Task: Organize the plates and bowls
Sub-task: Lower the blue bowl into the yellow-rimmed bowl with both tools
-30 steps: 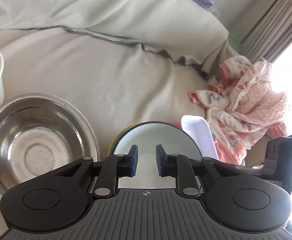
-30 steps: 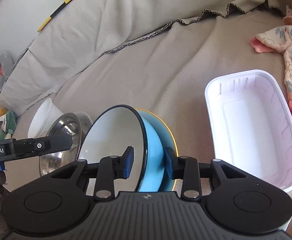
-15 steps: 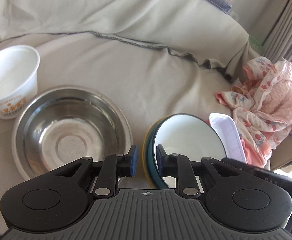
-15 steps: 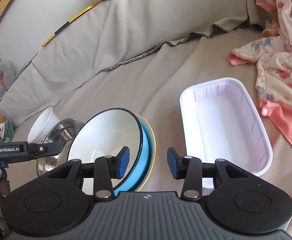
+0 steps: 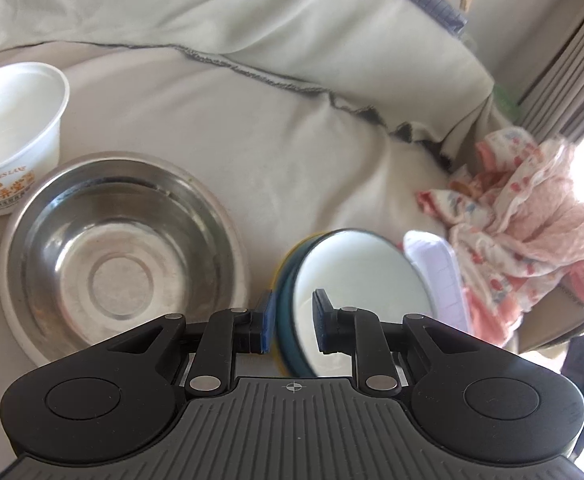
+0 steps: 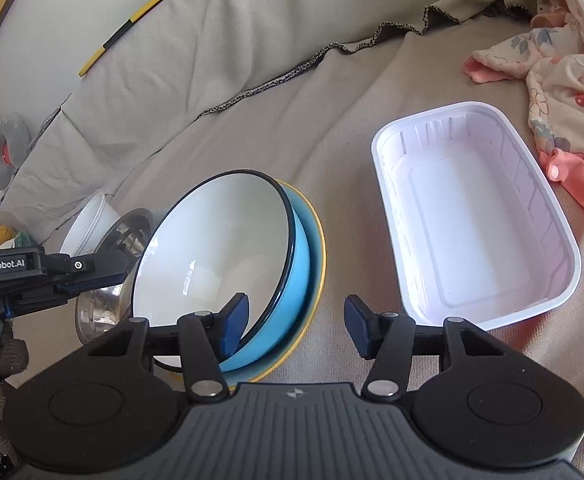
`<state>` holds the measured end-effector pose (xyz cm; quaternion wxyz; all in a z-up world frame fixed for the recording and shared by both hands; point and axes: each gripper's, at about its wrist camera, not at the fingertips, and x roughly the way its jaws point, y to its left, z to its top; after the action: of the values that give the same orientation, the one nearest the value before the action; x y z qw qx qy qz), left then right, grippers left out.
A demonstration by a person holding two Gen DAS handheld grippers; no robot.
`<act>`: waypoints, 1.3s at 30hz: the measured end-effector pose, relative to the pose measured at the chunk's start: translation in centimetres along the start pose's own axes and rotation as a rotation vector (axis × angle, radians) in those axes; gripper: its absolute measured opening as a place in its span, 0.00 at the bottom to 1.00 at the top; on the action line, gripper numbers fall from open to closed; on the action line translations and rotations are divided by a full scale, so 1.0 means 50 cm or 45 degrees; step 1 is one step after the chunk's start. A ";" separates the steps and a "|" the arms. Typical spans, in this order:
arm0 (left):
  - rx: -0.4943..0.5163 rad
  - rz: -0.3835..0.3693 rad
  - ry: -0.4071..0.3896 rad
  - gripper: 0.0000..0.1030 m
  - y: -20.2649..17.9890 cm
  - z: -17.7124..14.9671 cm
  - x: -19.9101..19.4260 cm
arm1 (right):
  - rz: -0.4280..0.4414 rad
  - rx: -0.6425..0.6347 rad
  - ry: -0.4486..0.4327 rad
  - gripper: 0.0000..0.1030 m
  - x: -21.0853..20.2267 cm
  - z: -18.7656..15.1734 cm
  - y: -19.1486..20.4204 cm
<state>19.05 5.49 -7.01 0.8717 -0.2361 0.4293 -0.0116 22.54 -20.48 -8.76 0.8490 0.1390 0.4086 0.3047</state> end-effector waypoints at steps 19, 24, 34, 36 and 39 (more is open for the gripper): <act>0.110 -0.003 0.086 0.34 -0.019 0.016 0.099 | 0.123 0.090 0.110 0.40 0.078 0.002 -0.018; 0.160 0.011 0.076 0.34 -0.026 0.024 0.111 | 0.051 0.003 0.071 0.40 0.097 0.010 0.007; 0.153 -0.012 0.066 0.34 -0.038 0.037 0.127 | 0.021 -0.003 -0.011 0.39 0.113 0.049 -0.012; 0.138 -0.019 0.080 0.34 -0.033 0.036 0.127 | 0.015 -0.016 -0.012 0.39 0.114 0.047 -0.011; 0.102 -0.038 0.099 0.33 -0.023 0.031 0.130 | 0.005 -0.042 -0.004 0.39 0.114 0.038 -0.006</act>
<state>24.52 3.64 -10.56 0.8627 -0.2068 0.4586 -0.0508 26.88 -17.09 -11.22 0.8513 0.1264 0.4019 0.3129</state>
